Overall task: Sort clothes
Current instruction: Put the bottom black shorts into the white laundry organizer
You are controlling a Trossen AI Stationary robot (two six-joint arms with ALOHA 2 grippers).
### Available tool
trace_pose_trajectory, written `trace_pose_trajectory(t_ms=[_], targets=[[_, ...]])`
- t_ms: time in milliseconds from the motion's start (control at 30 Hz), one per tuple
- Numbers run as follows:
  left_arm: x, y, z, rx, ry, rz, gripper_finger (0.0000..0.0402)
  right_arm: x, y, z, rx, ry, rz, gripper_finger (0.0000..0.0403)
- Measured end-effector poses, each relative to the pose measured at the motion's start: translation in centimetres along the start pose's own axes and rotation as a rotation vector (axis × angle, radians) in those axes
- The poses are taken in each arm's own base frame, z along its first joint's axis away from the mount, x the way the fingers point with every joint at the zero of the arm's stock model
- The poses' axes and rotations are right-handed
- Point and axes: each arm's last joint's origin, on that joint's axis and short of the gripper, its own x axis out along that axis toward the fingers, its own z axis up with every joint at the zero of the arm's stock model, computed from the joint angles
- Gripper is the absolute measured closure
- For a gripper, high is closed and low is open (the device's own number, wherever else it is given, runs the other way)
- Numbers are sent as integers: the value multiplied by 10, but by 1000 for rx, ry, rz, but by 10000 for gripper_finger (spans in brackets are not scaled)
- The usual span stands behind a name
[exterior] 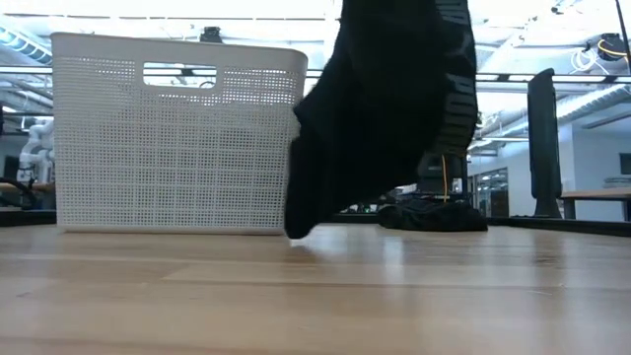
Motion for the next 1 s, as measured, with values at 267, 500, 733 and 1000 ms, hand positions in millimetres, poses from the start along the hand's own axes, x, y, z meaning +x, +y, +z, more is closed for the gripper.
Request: trace_pose_trajectory(t_ms=[267,500,733,1000], targets=[[-2,-2,13,15,-13,-18,400,-22,-3,0,-8,41,32,134],[-13,-9,51,41,-102,-103,401,-53,-24,-18,121,212,-160,126],[-16,-10,61,35,-110,-94,401,-57,-28,-24,65,158,-315,148],[-11,-4,43,-65,33,19,401,-45,-30,-32,-13,209,-399,169]])
